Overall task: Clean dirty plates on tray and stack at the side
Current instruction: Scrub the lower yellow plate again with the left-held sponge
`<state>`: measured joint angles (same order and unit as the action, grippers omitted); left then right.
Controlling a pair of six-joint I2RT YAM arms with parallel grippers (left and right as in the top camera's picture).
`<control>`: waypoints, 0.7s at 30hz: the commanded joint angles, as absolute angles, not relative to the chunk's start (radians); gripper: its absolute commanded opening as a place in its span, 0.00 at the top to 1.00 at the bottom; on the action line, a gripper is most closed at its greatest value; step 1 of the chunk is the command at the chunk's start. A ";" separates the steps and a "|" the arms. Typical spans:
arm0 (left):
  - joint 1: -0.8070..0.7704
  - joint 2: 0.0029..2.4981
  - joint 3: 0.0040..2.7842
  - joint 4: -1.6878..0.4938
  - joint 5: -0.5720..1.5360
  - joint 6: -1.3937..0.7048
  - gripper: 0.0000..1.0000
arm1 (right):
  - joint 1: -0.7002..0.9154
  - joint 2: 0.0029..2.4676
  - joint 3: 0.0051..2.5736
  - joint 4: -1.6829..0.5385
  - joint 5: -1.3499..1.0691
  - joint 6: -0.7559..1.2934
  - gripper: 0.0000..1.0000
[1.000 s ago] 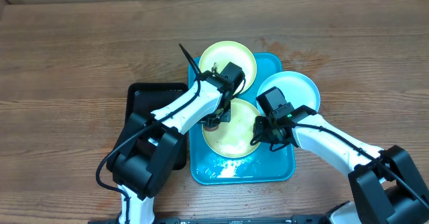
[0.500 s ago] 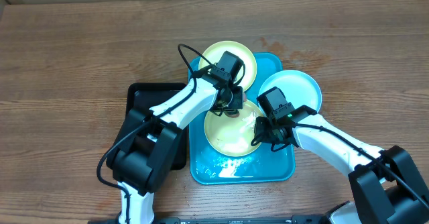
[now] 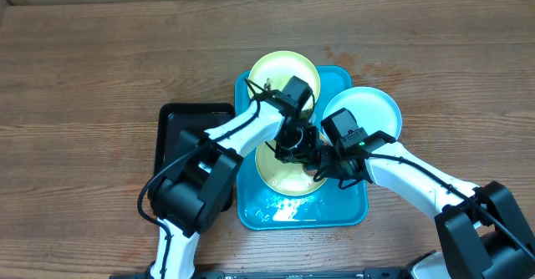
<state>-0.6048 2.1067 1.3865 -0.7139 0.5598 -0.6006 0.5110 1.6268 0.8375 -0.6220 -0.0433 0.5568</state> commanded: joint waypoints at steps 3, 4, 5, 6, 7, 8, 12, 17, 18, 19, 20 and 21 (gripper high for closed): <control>-0.511 2.132 1.421 -0.726 0.247 -0.640 0.96 | 0.511 1.650 0.812 -0.641 0.007 0.523 0.96; -0.496 2.132 1.432 -0.726 0.181 -0.633 0.96 | 0.511 1.650 0.812 -0.641 0.007 0.523 0.96; -0.488 2.132 1.439 -0.726 0.125 -0.626 0.96 | 0.511 1.650 0.812 -0.641 0.007 0.523 0.96; -0.482 2.132 1.443 -0.726 0.065 -0.620 0.96 | 0.511 1.650 0.812 -0.641 0.007 0.523 0.96; -0.479 2.132 1.444 -0.725 0.021 -0.613 0.96 | 0.511 1.650 0.812 -0.641 0.007 0.523 0.96; -0.478 2.132 1.444 -0.723 -0.065 -0.582 0.96 | 0.511 1.650 0.812 -0.641 0.007 0.523 0.96; -0.480 2.132 1.444 -0.767 -0.165 -0.537 0.96 | 0.511 1.650 0.812 -0.641 0.007 0.523 0.96; -0.481 2.132 1.444 -0.898 -0.216 -0.539 0.96 | 0.511 1.650 0.812 -0.641 0.007 0.524 0.96; -0.481 2.131 1.444 -0.927 -0.233 -0.539 0.96 | 0.511 1.650 0.812 -0.640 0.007 0.524 0.96; -0.480 2.131 1.444 -0.950 -0.248 -0.539 0.96 | 0.511 1.650 0.812 -0.640 0.007 0.524 0.96; -0.480 2.132 1.444 -0.975 -0.260 -0.539 0.96 | 0.511 1.650 0.812 -0.640 0.007 0.524 0.96; -0.480 2.131 1.444 -1.000 -0.262 -0.539 0.96 | 0.511 1.650 0.812 -0.640 0.007 0.524 0.96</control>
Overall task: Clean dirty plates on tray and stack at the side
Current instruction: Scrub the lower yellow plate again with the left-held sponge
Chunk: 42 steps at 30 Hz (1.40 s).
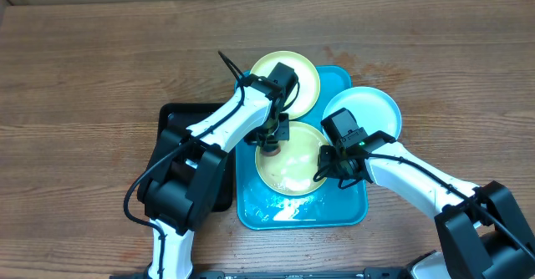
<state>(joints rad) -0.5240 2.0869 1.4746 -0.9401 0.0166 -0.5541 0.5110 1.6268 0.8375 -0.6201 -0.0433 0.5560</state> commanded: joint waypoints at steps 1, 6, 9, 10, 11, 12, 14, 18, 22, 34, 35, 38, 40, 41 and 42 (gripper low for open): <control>-0.480 2.131 1.444 -1.026 -0.259 -0.540 0.96 | 0.511 1.650 0.812 -0.639 0.007 0.524 0.96; -0.481 2.131 1.444 -1.137 -0.209 -0.538 0.96 | 0.511 1.650 0.812 -0.636 0.007 0.548 0.96; -0.483 2.132 1.444 -1.181 -0.064 -0.506 0.96 | 0.510 1.650 0.812 -0.634 0.007 0.550 0.96; -0.486 2.131 1.444 -1.171 -0.010 -0.482 0.96 | 0.510 1.650 0.812 -0.634 0.007 0.550 0.96; -0.490 2.131 1.444 -1.155 0.041 -0.466 0.96 | 0.510 1.650 0.812 -0.634 0.007 0.550 0.96; -0.495 2.131 1.444 -1.133 0.093 -0.454 0.96 | 0.510 1.650 0.812 -0.633 0.007 0.550 0.96; -0.505 2.132 1.444 -1.074 0.176 -0.443 0.96 | 0.510 1.650 0.812 -0.634 0.007 0.550 0.96; -0.522 2.132 1.443 -0.915 0.244 -0.482 0.96 | 0.511 1.650 0.812 -0.634 0.007 0.542 0.96; -0.544 2.132 1.443 -0.787 0.281 -0.552 0.96 | 0.511 1.650 0.812 -0.634 0.006 0.526 0.96; -0.656 2.247 1.442 -0.688 0.704 -0.614 0.96 | 0.510 1.650 0.812 -0.634 0.006 0.523 0.96; -0.658 2.251 1.442 -0.709 0.735 -0.613 0.96 | 0.511 1.650 0.812 -0.634 0.007 0.523 0.96; -0.658 2.251 1.442 -0.787 0.748 -0.605 0.96 | 0.510 1.650 0.812 -0.634 0.007 0.523 0.96; -0.648 2.249 1.442 -0.826 0.733 -0.598 0.96 | 0.510 1.650 0.812 -0.633 0.007 0.523 0.96; -0.640 2.246 1.442 -0.846 0.714 -0.598 0.95 | 0.510 1.650 0.812 -0.633 0.007 0.523 0.96; -0.624 2.241 1.442 -0.881 0.668 -0.598 0.96 | 0.510 1.650 0.812 -0.634 0.007 0.523 0.96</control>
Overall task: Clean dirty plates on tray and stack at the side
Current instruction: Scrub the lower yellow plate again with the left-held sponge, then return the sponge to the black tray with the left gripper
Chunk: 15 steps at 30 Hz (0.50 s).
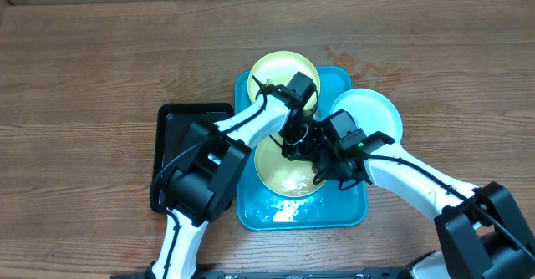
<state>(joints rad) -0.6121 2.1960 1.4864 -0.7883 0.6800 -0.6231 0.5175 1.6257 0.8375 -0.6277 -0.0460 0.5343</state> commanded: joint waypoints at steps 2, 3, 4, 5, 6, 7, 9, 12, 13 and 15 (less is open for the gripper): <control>-0.609 2.228 1.442 -0.924 0.592 -0.598 0.96 | 0.510 1.650 0.812 -0.634 0.007 0.523 0.96; -0.601 2.217 1.442 -0.948 0.548 -0.598 0.96 | 0.510 1.650 0.812 -0.634 0.007 0.523 0.96; -0.595 2.206 1.442 -0.968 0.507 -0.598 0.96 | 0.510 1.650 0.812 -0.634 0.007 0.523 0.96; -0.588 2.191 1.442 -0.986 0.460 -0.598 0.96 | 0.510 1.650 0.812 -0.634 0.007 0.523 0.96; -0.584 2.174 1.442 -1.000 0.414 -0.598 0.96 | 0.510 1.650 0.812 -0.633 0.007 0.523 0.96; -0.581 2.156 1.442 -1.014 0.363 -0.598 0.96 | 0.510 1.650 0.812 -0.633 0.007 0.523 0.96; -0.580 2.126 1.442 -1.032 0.269 -0.598 0.96 | 0.510 1.650 0.812 -0.633 0.007 0.523 0.96; -0.580 2.096 1.442 -1.058 0.126 -0.600 0.96 | 0.510 1.650 0.812 -0.633 0.007 0.523 0.96; -0.580 2.092 1.442 -1.068 0.073 -0.609 0.96 | 0.510 1.650 0.812 -0.633 0.007 0.523 0.96; -0.580 2.091 1.442 -1.084 -0.038 -0.619 0.96 | 0.510 1.650 0.812 -0.633 0.007 0.523 0.96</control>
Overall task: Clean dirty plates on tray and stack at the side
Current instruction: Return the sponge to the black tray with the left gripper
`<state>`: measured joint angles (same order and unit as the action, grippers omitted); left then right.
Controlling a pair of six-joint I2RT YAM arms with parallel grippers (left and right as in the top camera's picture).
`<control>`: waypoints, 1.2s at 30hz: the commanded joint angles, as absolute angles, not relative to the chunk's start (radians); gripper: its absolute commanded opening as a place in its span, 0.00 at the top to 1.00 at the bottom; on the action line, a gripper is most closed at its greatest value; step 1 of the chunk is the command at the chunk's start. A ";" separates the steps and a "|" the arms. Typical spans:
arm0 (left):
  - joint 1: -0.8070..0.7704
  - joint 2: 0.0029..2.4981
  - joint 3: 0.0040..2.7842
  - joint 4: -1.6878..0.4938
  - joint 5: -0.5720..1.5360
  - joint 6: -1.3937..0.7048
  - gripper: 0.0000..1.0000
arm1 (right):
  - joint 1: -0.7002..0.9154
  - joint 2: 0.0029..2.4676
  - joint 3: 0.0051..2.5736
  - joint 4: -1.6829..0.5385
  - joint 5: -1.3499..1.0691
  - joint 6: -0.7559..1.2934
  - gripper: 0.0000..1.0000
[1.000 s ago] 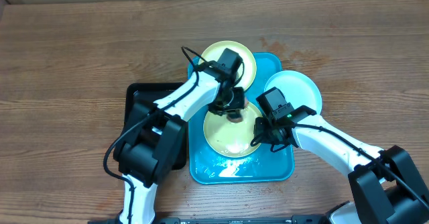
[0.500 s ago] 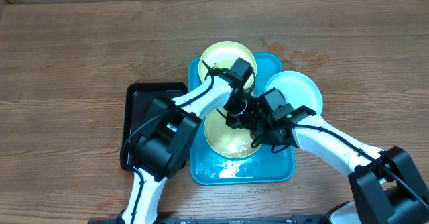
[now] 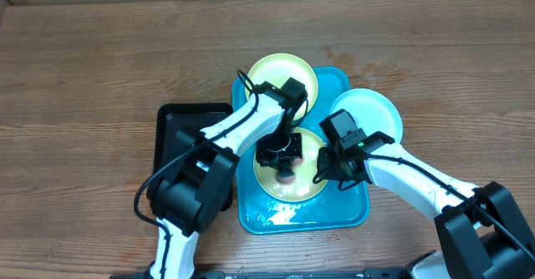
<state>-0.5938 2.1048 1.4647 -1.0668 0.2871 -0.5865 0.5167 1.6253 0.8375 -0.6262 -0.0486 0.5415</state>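
A yellow-green plate lies in the middle of the blue tray. My left gripper is over the plate, shut on a small pinkish sponge that rests on the plate's middle. My right gripper is at the plate's right rim and appears shut on it, though its fingers are mostly hidden under the wrist. A second yellow plate overlaps the tray's far edge. A pale blue plate sits at the tray's far right corner.
A black tray lies on the wooden table to the left of the blue tray, partly under my left arm. The near part of the blue tray looks wet.
My left gripper has moved with the sponge from the plate's far right part, close to the right gripper, toward the plate's middle. The right gripper stays at the rim.
The left gripper was first over the plate's far right side beside the right gripper. Then it was at the plate's far left edge with the sponge showing. Then it was back at the right, and now at the middle. The right gripper kept to the rim throughout.
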 commanded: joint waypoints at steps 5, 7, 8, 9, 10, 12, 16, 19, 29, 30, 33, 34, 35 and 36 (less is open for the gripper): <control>-0.577 2.093 1.418 -1.102 -0.265 -0.637 0.96 | 0.510 1.650 0.812 -0.634 0.007 0.523 0.96; -0.568 2.090 1.419 -1.129 -0.314 -0.641 0.96 | 0.510 1.650 0.812 -0.634 0.007 0.523 0.96; -0.561 2.085 1.419 -1.149 -0.338 -0.662 0.96 | 0.510 1.650 0.812 -0.635 0.007 0.523 0.96; -0.554 2.081 1.419 -1.166 -0.354 -0.686 0.96 | 0.510 1.650 0.812 -0.634 0.007 0.523 0.96; -0.542 2.070 1.419 -1.184 -0.362 -0.709 0.96 | 0.510 1.650 0.812 -0.635 0.006 0.523 0.96; -0.523 2.039 1.419 -1.199 -0.347 -0.722 0.96 | 0.510 1.650 0.812 -0.638 0.007 0.523 0.96; -0.493 1.906 1.419 -1.201 -0.210 -0.696 0.96 | 0.510 1.650 0.812 -0.644 0.007 0.523 0.96; -0.467 1.772 1.419 -1.198 -0.134 -0.659 0.95 | 0.510 1.650 0.812 -0.649 0.006 0.523 0.96; -0.200 1.538 1.328 -1.249 -0.140 -0.546 0.96 | 0.510 1.650 0.812 -0.680 -0.005 0.523 0.96; -0.173 1.540 1.285 -1.224 -0.127 -0.535 0.96 | 0.510 1.650 0.812 -0.680 -0.004 0.523 0.96; -0.106 1.544 1.133 -1.093 -0.041 -0.496 0.96 | 0.510 1.650 0.812 -0.671 -0.001 0.523 0.96; -0.088 1.544 1.073 -1.027 -0.008 -0.492 0.96 | 0.510 1.650 0.812 -0.665 0.000 0.523 0.96; -0.078 1.544 1.035 -0.982 0.007 -0.493 0.96 | 0.510 1.650 0.813 -0.662 0.000 0.523 0.96; -0.070 1.544 0.998 -0.934 0.027 -0.492 0.95 | 0.510 1.649 0.815 -0.662 -0.001 0.523 0.96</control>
<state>-0.0925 1.5387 1.0962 -1.0027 -0.0708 -0.5385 0.5186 1.6279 0.8425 -0.6437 -0.0746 0.5411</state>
